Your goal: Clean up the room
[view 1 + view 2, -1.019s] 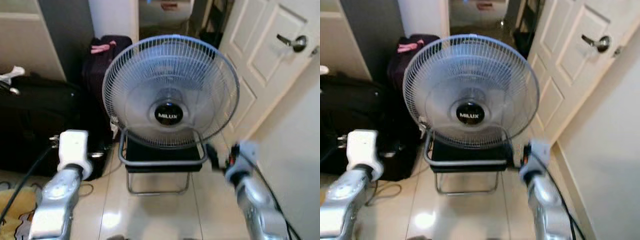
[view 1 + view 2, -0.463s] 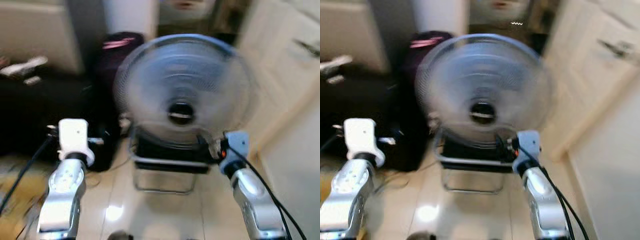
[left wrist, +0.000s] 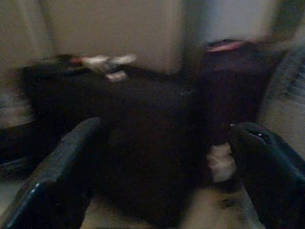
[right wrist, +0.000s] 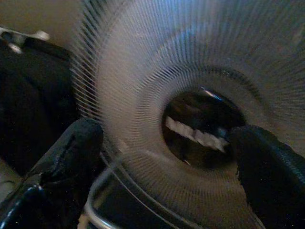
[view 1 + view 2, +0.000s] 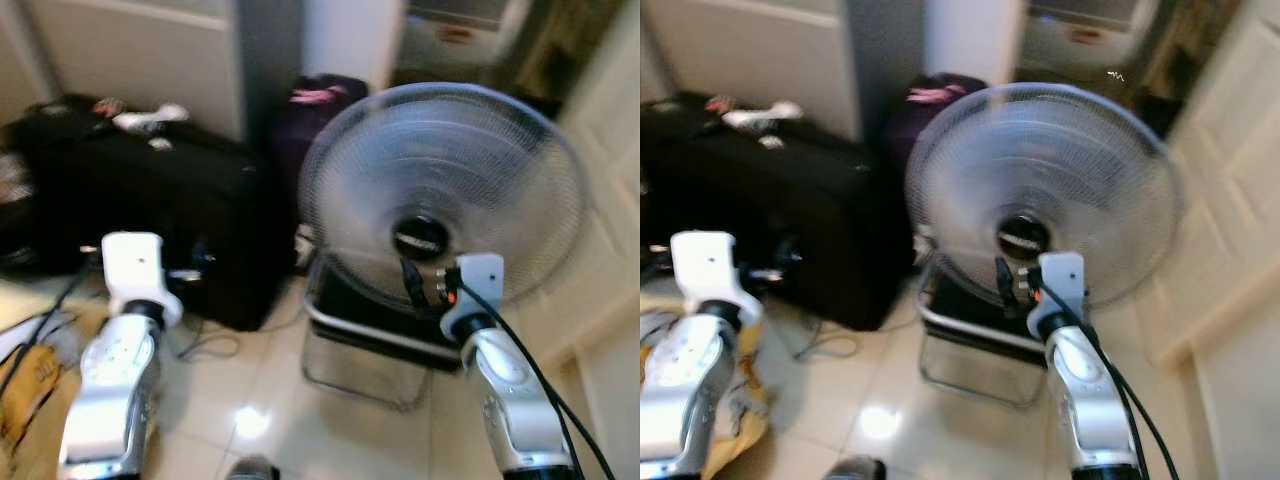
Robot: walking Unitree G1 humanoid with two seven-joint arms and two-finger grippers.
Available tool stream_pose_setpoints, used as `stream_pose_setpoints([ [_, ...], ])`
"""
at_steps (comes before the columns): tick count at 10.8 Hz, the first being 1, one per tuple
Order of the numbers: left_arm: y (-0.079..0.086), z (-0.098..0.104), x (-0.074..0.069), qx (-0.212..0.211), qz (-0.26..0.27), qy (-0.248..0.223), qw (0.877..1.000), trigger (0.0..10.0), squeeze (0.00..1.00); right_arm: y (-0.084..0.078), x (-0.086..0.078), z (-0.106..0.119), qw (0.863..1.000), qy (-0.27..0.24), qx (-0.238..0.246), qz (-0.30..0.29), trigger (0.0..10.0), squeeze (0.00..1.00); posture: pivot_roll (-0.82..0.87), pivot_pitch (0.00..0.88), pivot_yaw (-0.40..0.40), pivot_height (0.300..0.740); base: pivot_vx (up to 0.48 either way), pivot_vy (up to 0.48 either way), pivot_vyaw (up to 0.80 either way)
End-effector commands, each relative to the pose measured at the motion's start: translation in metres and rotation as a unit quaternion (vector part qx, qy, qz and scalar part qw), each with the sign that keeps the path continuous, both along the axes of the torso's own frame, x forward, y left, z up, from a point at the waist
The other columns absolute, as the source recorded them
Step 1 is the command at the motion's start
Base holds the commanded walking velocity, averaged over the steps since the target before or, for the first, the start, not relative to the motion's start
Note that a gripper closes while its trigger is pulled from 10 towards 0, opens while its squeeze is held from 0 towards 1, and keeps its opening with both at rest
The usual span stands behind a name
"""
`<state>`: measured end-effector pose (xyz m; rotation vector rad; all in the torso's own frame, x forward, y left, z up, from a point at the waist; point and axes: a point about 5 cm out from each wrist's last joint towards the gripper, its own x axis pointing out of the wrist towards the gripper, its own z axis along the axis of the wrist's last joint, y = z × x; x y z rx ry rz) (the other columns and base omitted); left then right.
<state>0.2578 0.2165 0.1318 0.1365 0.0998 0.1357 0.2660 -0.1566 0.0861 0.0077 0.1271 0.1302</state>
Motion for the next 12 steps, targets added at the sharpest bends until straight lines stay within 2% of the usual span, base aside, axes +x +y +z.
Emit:
stream_pose_setpoints([
  [1,-0.001,0.001,0.001,0.027,0.003,0.03,0.999,10.0,1.0,-0.009,0.003,0.003,1.0,-0.005,-0.005,-0.026,10.0,1.0,-0.01,0.0,-0.039,0.74,0.0,0.0,0.8],
  [2,-0.015,0.004,0.002,0.012,-0.066,-0.006,0.998,10.0,0.61,-0.011,0.004,0.003,0.999,-0.003,-0.014,-0.038,10.0,1.0,-0.02,0.0,-0.036,0.74,0.0,0.0,0.8],
  [3,-0.018,0.001,0.004,0.035,-0.068,0.001,0.997,10.0,0.18,-0.011,0.005,0.002,0.999,-0.005,-0.028,-0.034,10.0,1.0,-0.02,0.0,-0.037,0.74,0.0,0.0,0.8],
  [4,-0.023,-0.001,0.005,0.054,-0.07,0.007,0.996,10.0,0.0,-0.009,0.007,0.005,0.999,-0.012,-0.017,-0.024,10.0,1.0,-0.02,0.0,-0.044,0.74,0.0,0.0,0.8],
  [6,-0.025,0.0,0.003,0.041,-0.098,0.016,0.994,10.0,0.0,-0.01,0.009,0.006,0.999,-0.009,-0.018,-0.034,10.0,1.0,-0.02,0.0,-0.05,0.74,0.0,0.0,0.63],
  [8,-0.025,0.001,0.005,0.047,-0.099,0.009,0.994,10.0,0.0,-0.008,0.009,0.006,0.999,-0.008,-0.018,-0.03,10.0,1.0,-0.02,0.0,-0.052,0.74,0.0,0.0,0.52],
  [10,-0.026,0.002,0.005,0.043,-0.1,0.007,0.994,10.0,0.0,-0.008,0.014,0.008,0.998,-0.014,-0.037,-0.041,10.0,1.0,-0.01,0.0,-0.054,0.74,0.0,0.0,0.0],
  [12,-0.024,0.004,0.006,0.044,-0.098,0.005,0.994,10.0,0.0,-0.012,0.015,0.01,0.998,-0.01,-0.012,-0.054,10.0,1.0,-0.01,0.0,-0.057,0.74,0.0,0.0,0.0],
])
